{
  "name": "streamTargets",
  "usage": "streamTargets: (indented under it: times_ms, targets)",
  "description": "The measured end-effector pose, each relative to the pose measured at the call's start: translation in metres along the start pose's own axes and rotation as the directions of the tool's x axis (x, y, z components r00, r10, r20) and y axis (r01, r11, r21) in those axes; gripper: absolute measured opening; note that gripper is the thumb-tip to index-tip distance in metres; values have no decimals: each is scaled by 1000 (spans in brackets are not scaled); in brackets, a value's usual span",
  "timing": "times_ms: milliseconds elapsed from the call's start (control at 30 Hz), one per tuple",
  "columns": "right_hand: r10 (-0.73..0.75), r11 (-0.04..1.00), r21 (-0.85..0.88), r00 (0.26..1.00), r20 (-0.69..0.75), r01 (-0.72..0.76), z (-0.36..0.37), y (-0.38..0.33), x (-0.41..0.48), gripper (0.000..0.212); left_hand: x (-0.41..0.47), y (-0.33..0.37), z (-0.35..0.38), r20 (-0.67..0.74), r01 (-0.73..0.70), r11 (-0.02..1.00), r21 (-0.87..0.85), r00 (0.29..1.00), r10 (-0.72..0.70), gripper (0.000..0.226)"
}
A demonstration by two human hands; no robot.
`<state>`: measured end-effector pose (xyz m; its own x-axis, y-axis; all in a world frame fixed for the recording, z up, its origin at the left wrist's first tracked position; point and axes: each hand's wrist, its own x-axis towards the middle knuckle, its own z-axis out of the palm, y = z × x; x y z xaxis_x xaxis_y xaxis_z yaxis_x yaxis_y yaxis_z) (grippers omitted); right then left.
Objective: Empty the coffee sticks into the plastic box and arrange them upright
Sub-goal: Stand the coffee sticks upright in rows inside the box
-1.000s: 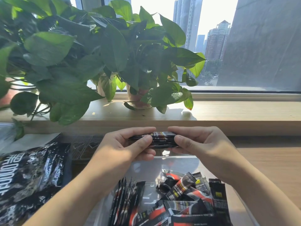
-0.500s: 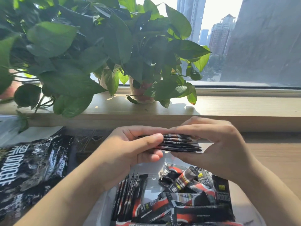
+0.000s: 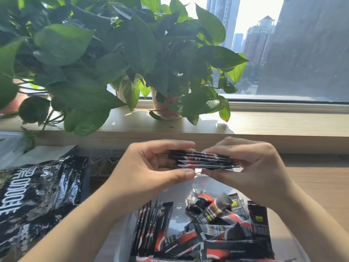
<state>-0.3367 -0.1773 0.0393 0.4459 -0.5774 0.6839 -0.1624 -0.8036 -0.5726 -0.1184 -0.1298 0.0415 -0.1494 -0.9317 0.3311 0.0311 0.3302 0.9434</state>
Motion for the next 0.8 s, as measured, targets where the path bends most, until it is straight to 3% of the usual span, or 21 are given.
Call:
streamTargets:
  times_ms: [200, 367, 600, 800]
  targets:
    - [18, 1000, -20, 1000, 16, -17, 2, -1, 0, 31, 0, -8, -2, -11, -181, 978, 100, 983, 183, 33]
    - [11, 998, -59, 998, 56, -7, 4, -5, -1, 33, 0, -13, 0, 82, -266, 950, 163, 963, 255, 36]
    - [89, 990, -117, 986, 143, -73, 10, 1, -3, 41, 0, -17, 0, 186, -192, 950, 247, 971, 148, 37]
    - [305, 952, -61, 909, 283, -300, 7, -6, -7, 49, -1, -16, 1, 247, -153, 923, 354, 967, 66, 37]
